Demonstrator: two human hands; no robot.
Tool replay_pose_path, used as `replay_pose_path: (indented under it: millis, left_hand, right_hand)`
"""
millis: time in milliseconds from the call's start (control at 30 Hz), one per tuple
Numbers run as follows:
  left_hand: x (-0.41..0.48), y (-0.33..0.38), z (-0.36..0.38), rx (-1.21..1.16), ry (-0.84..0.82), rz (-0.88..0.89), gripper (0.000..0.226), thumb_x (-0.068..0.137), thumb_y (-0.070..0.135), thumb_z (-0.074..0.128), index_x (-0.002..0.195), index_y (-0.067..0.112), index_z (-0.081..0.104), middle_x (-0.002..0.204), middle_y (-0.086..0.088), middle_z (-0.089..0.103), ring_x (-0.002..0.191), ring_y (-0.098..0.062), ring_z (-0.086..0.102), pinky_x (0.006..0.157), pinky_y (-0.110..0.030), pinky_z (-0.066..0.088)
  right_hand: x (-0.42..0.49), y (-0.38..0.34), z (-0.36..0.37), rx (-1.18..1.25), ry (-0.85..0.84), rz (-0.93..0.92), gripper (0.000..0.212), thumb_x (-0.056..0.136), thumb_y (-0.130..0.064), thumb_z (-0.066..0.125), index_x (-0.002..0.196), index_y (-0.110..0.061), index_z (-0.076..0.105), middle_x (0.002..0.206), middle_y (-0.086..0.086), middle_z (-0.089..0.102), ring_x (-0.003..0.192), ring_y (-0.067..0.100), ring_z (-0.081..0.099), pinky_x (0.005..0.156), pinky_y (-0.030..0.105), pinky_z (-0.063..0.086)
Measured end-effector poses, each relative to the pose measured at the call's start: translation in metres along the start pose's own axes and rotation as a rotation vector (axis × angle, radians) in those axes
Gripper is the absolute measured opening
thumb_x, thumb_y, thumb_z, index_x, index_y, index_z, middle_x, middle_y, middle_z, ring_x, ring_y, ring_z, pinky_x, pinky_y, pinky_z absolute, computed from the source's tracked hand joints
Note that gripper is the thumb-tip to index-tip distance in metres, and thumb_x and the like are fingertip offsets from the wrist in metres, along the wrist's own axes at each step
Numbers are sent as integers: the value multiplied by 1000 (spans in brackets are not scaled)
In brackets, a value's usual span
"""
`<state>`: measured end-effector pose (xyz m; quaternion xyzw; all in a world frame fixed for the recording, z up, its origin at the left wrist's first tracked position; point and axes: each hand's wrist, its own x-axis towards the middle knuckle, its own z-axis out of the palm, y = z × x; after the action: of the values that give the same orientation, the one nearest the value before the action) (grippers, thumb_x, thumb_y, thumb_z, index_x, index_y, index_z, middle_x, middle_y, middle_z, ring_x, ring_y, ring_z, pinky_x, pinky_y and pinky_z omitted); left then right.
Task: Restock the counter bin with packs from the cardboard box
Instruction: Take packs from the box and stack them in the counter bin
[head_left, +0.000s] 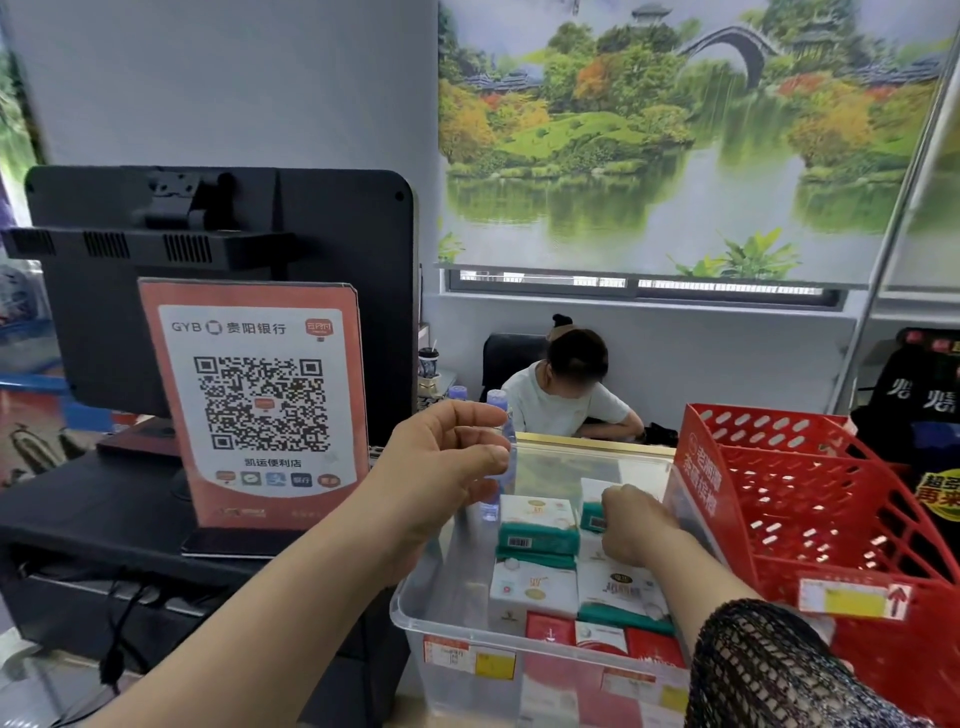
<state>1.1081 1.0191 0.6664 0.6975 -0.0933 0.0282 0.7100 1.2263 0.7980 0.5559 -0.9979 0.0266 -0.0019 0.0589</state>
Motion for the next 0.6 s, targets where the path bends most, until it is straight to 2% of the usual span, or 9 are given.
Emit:
replay_pose_path:
  millis: [67,133,200,267,433,533,600]
  left_hand:
    - [0,-1,0,-11,-6,-3,25,87,-3,62,100,17,65,89,-6,70,90,-19,67,67,-23,55]
    - [1,-3,1,-15,-13,-6,24,87,-3,61,100,17,65,86,-3,69,87,-17,67,64,-22,55]
    - [2,-6,2,-7,-15,-14,24,87,-3,61,99,18,64,85,-2,69,87,-16,67,64,-21,56]
    - [4,-8,3,-3,-19,-22,24,87,-2,62,100,18,64,85,-1,69,86,-15,67,66,-22,56]
    - [8,-12,6,-1,-16,-36,24,87,-2,61,97,19,64,81,1,69,85,-16,67,70,-24,58]
    - [9,-14,6,-6,-22,-45,23,88,-2,61,98,19,64,82,0,69,86,-16,66,71,-26,58]
    - [11,-15,6,-1,-21,-49,24,87,-2,61,98,20,64,83,0,69,88,-17,67,72,-25,58]
  right_hand:
    - [0,2,1,-14,11,-32,41,85,-10,60,124,-16,48,122,6,53,104,20,54,80,27,48]
    - [-1,5,4,-30,24,-76,56,85,-8,60,134,-21,37,129,8,47,112,23,51,86,31,47]
    - [-1,7,10,-79,-2,-110,75,85,-8,60,145,-34,22,137,11,37,120,26,45,91,36,46]
    - [2,8,14,-147,-40,-126,83,85,-9,58,146,-44,15,141,12,29,124,29,40,94,41,45]
    - [5,5,16,-157,-49,-145,73,87,-10,56,143,-44,23,141,12,28,125,32,37,94,44,46]
    - [6,3,18,-152,-5,-170,71,86,-11,59,141,-39,24,132,10,39,118,28,46,90,41,50]
    - [6,1,15,-144,20,-216,61,85,-14,59,135,-33,30,123,6,49,108,24,53,87,39,51]
